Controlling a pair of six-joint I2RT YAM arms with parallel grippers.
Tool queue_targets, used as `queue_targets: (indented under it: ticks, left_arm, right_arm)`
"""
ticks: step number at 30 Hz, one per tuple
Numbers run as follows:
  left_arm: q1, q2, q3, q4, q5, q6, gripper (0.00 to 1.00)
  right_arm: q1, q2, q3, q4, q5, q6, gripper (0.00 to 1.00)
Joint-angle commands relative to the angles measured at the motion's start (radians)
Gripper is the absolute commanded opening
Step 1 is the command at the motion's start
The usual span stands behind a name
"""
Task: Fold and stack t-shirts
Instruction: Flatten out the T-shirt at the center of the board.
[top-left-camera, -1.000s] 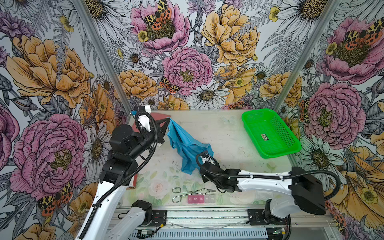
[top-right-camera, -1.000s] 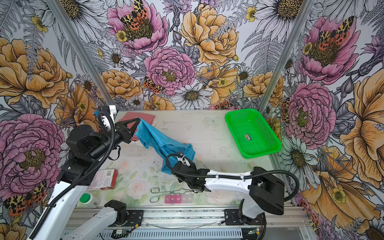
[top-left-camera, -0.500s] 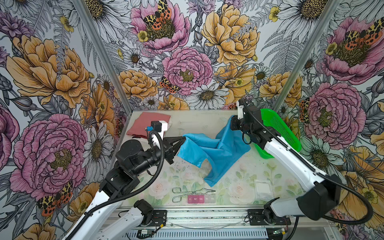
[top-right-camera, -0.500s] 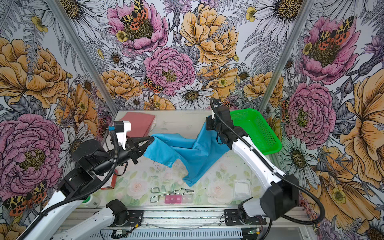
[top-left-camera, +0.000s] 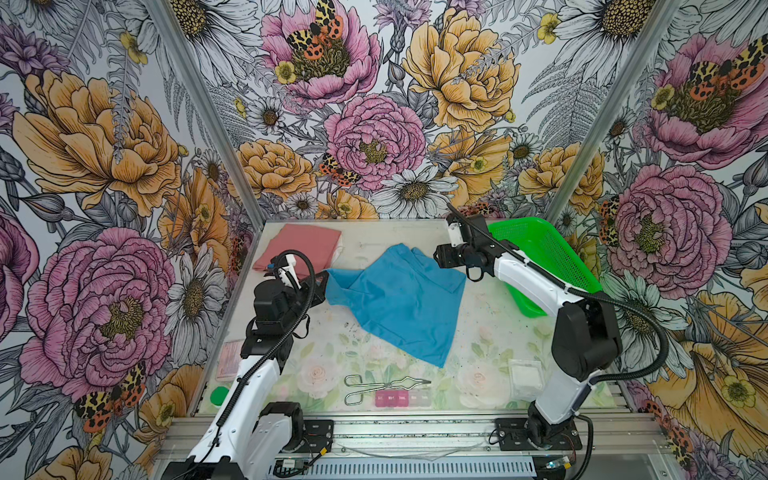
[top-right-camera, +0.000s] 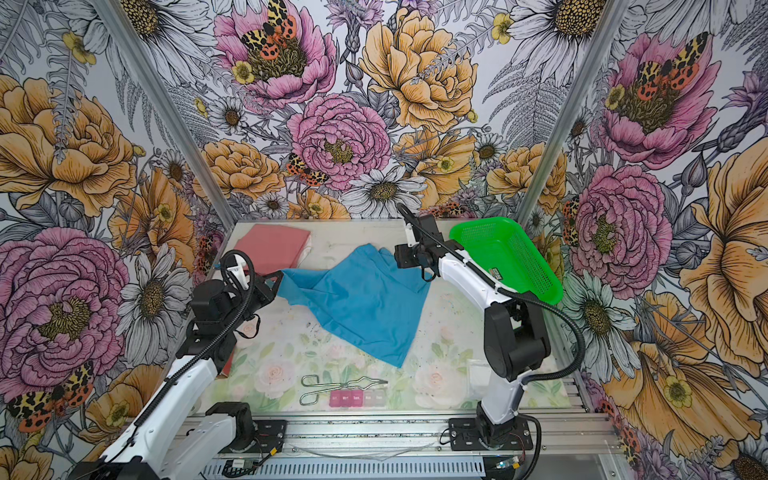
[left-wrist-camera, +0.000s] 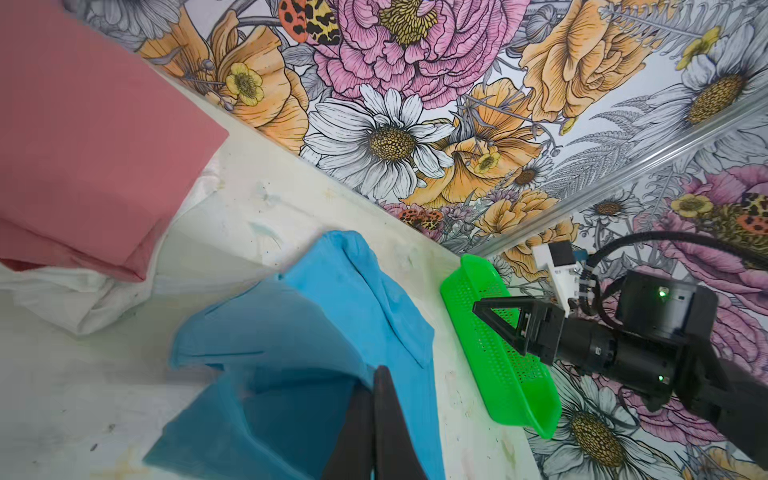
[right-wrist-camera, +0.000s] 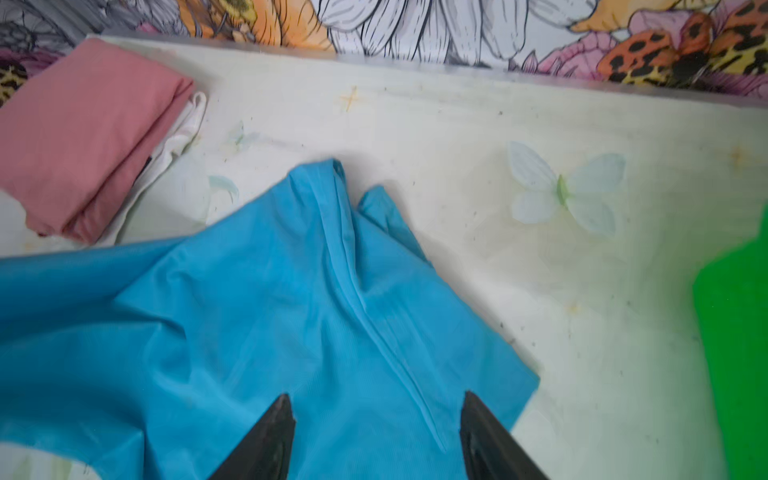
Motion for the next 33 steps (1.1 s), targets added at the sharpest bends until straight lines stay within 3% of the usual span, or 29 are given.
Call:
queue_targets:
  ticks: [1, 7, 14, 24, 29, 33]
  left_arm:
    - [0.007, -0.028, -0.021, 0.111, 0.055, -0.04, 0.0]
    - [0.028, -0.055, -0.04, 0.111, 0.07, -0.047, 0.0]
    - [0.048, -0.06, -0.035, 0.12, 0.088, -0.049, 0.0]
    - [0.079, -0.063, -0.043, 0.14, 0.102, -0.057, 0.0]
    - [0.084, -0.066, -0.051, 0.141, 0.102, -0.059, 0.0]
    - [0.086, -0.067, -0.049, 0.14, 0.103, -0.059, 0.0]
  right_arm:
    - [0.091, -0.128, -0.165, -0.038, 0.017, 0.042, 0.65]
    - [0.265, -0.256, -0.426, -0.064, 0.077, 0.209, 0.62]
    - [0.405, -0.313, -0.584, -0.066, 0.156, 0.381, 0.56]
    - [0.435, -0.279, -0.635, 0.056, 0.057, 0.423, 0.45]
    - [0.453, -0.247, -0.661, 0.117, 0.029, 0.459, 0.22]
    - [0.454, -0.252, -0.684, 0.12, 0.029, 0.475, 0.2]
